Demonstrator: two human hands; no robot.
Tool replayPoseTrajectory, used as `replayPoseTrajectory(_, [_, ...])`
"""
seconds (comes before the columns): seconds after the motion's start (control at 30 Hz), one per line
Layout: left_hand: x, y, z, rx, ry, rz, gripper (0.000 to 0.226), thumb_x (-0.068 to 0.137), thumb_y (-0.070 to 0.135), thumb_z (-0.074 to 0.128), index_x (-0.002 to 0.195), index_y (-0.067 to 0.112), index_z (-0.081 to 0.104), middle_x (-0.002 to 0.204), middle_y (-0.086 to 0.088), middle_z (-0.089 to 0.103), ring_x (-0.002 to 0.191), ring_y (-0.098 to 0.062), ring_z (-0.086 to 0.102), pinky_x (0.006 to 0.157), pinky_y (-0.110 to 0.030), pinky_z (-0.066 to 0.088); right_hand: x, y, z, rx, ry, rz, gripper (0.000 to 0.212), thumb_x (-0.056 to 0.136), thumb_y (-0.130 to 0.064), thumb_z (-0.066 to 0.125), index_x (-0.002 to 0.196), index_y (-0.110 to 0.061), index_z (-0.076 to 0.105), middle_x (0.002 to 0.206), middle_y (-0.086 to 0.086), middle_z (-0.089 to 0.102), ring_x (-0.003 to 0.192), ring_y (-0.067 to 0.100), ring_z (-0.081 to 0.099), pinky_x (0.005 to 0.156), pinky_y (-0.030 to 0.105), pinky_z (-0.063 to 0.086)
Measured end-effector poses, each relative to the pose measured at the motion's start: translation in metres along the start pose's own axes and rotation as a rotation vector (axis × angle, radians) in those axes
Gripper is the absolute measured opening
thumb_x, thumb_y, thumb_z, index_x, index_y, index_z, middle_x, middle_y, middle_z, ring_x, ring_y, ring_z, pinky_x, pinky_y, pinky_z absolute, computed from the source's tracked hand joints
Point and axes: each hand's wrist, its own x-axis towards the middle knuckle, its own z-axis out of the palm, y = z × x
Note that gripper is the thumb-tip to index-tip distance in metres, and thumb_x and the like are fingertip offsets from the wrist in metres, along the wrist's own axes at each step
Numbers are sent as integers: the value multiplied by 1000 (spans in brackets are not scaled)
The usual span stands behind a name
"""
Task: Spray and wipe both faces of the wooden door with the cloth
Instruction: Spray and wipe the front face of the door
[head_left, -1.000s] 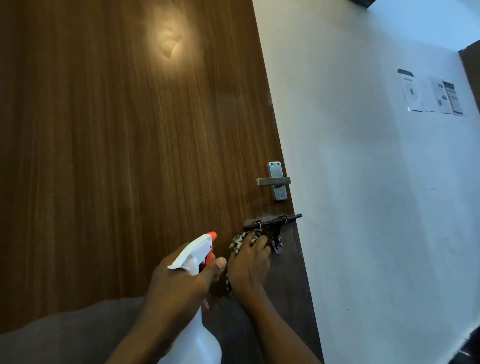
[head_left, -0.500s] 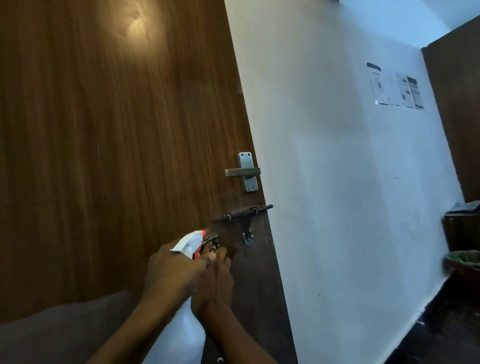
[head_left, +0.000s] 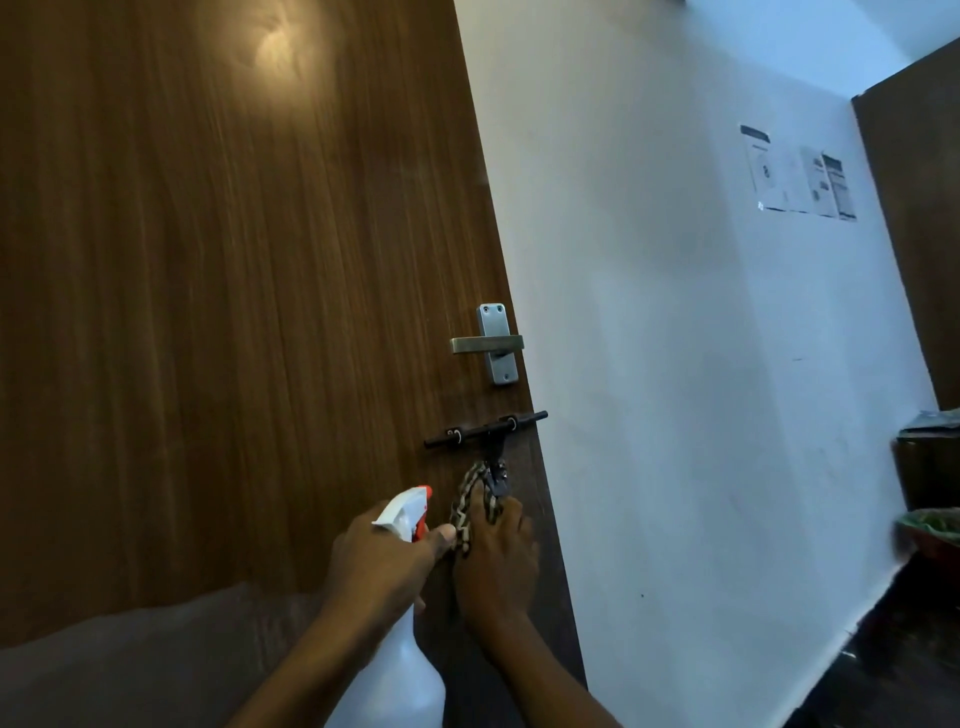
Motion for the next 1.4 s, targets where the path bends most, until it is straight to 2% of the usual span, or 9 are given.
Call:
replayPoseTrajectory(0.13, [7,-5,14,36,53,-4,66,77,43,71,132,13,48,116,-10,62,72,-17,62,43,-16,40,0,-4,-5,351,4,94,80,59,-58,86,124,-26,54,115,8,69,97,29,70,74,42,61])
replayPoseTrajectory(0.23, [8,2,21,8,71,-9,65,80,43,68,132,10,46,107,-7,62,62,-14,62,44,-16,39,-7,21,5,250,40,27,81,59,-59,86,126,-29,55,121,4,66,107,28,67,84,45,58])
replayPoseTrajectory(0.33, [8,1,28,2,46,3,67,83,45,64,139,15,40,116,-8,59,54,-9,59,45,-15,40,-11,48,9,146,12,139,68,86,-51,70,145,-32,43,144,4,47,125,23,52,97,38,52])
replayPoseTrajectory(0.47, [4,0,37,-15,51,-25,69,82,45,64,139,17,38,131,-10,53,69,-15,62,44,-15,42,27,56,-15,249,125,298,37,104,-37,45,140,-26,44,127,1,48,89,4,39,72,16,41])
replayPoseTrajectory(0.63, [9,-6,45,11,24,41,66,80,48,65,137,26,40,133,-2,52,106,-22,58,69,-22,52,64,24,-41,352,148,135,22,101,-22,51,122,-19,59,116,-6,48,103,15,58,75,12,46])
replayPoseTrajectory(0.87, [31,7,28,16,54,70,69,79,51,64,139,27,40,134,-3,53,109,-29,59,93,-37,51,63,-15,-45,55,184,-66,34,98,-41,57,129,-26,59,138,-2,48,123,18,49,94,27,50])
replayPoseTrajectory(1.03, [25,-1,33,6,18,101,65,82,47,62,139,26,40,137,-3,50,110,-24,57,73,-23,50,53,20,-45,271,182,30,20,100,-27,54,115,-20,66,121,1,52,91,12,58,70,17,45])
replayPoseTrajectory(1.17, [18,7,46,17,-9,126,65,78,47,67,134,23,44,128,-4,55,106,-24,58,84,-33,52,43,56,-53,340,220,286,21,102,-23,48,111,-12,64,115,5,51,82,12,56,75,24,45])
replayPoseTrajectory(1.4, [12,21,84,23,48,81,59,81,46,66,129,16,47,126,-6,57,110,-22,57,78,-19,45,40,74,-71,262,303,157,19,99,-8,55,117,-10,58,108,-4,52,76,6,56,62,14,45])
